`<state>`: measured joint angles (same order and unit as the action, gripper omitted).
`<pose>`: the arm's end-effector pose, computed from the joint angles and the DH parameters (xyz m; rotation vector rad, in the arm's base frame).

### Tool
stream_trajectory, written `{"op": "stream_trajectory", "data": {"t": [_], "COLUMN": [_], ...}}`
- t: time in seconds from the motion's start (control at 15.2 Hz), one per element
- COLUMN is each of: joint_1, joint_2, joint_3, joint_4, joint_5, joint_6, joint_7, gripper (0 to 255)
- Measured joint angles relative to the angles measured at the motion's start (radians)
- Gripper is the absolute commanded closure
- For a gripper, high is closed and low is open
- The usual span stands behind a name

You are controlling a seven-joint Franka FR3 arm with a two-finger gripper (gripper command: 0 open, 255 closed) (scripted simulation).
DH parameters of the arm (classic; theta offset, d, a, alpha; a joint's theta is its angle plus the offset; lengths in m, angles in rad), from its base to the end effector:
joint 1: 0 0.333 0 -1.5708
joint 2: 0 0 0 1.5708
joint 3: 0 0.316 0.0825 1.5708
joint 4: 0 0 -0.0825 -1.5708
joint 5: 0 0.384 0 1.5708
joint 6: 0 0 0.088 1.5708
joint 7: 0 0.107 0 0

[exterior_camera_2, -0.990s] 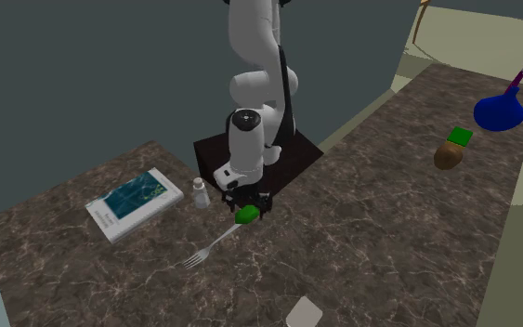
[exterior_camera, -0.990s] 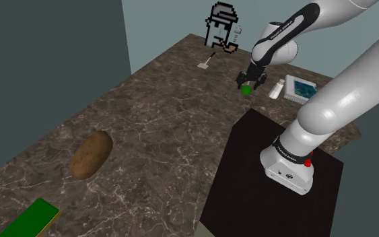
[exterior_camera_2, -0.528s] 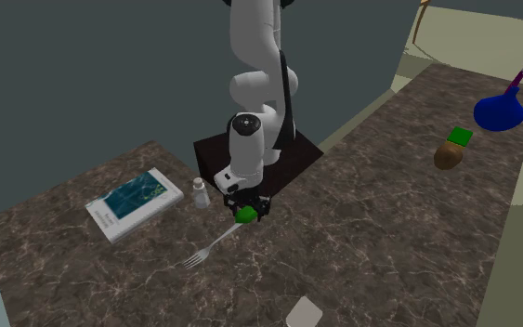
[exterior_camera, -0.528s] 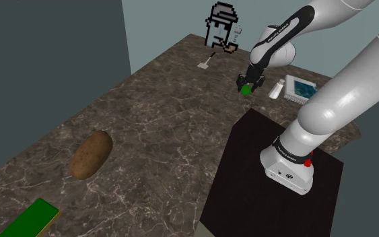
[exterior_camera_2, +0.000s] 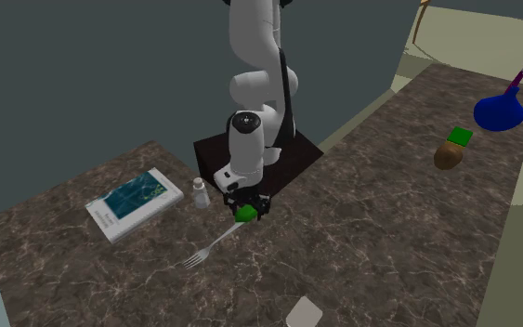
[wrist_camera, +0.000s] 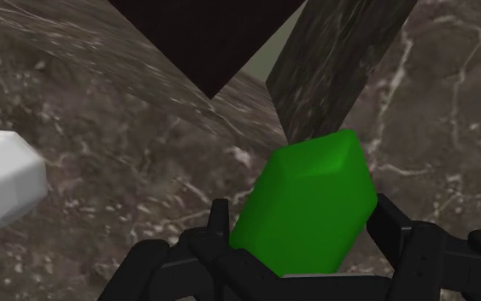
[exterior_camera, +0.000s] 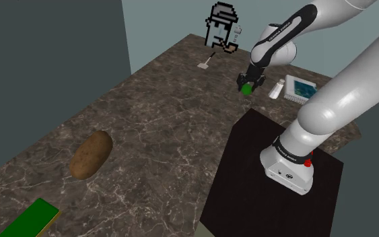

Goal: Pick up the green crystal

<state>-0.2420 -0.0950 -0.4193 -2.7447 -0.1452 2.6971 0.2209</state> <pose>0.3196 -0.2377 0.2500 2.8896 -1.1398 0.0542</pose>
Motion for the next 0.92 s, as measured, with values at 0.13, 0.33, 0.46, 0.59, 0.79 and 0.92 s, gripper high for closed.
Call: {"op": "stream_trajectory", "data": {"t": [0.13,0.33,0.46,0.59,0.79,0.92], "joint_1": [-0.005,-0.013,-0.018,-0.023,-0.029,-0.031], "joint_2": [-0.03,-0.082,-0.109,-0.145,-0.187,-0.206], "joint_3": [0.003,0.01,0.014,0.021,0.028,0.032], "joint_4": [0.001,0.01,0.017,0.019,0.031,0.04], "joint_5": [-0.017,-0.04,-0.049,-0.06,-0.07,-0.072], "joint_6": [-0.03,-0.088,-0.122,-0.159,-0.212,-0.241], "joint_7": [0.011,0.028,0.033,0.042,0.048,0.05], "gripper": [255,255,255,255,255,255]}}
